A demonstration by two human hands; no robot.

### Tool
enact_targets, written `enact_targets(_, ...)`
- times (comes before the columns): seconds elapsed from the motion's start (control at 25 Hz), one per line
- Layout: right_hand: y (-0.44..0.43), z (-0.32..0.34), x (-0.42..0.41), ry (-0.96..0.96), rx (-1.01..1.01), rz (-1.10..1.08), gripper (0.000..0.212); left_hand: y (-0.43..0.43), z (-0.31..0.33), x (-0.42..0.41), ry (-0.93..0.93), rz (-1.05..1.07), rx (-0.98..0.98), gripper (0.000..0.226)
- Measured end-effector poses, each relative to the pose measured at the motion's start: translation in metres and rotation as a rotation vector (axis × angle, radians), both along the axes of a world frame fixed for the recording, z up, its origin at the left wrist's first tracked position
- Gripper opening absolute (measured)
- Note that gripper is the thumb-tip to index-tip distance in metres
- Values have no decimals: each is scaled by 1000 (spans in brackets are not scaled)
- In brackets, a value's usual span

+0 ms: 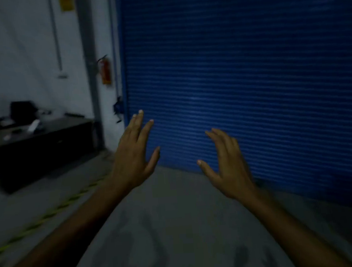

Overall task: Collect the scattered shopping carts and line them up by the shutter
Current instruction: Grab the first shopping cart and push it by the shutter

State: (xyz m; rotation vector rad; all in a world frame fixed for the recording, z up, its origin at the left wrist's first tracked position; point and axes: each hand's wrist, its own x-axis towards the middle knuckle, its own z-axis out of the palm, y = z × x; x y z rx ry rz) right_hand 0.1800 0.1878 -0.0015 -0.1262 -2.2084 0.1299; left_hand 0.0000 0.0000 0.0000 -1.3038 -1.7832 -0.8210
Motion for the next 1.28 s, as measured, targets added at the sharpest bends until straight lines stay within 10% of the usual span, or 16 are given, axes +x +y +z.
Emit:
enact_targets(0.52,-407,-182,18,-523,-321,969,69,-437,-173,246,-448,967,180,66)
enact_targets(1.08,-997,-257,327,-1211,-544,1714,48,-882,-113,697,-263,1716,666,58)
enact_targets(1.28,-1137,-224,378,-1213,-515,1926,48,-996,-202,756,-483,1913,860,71)
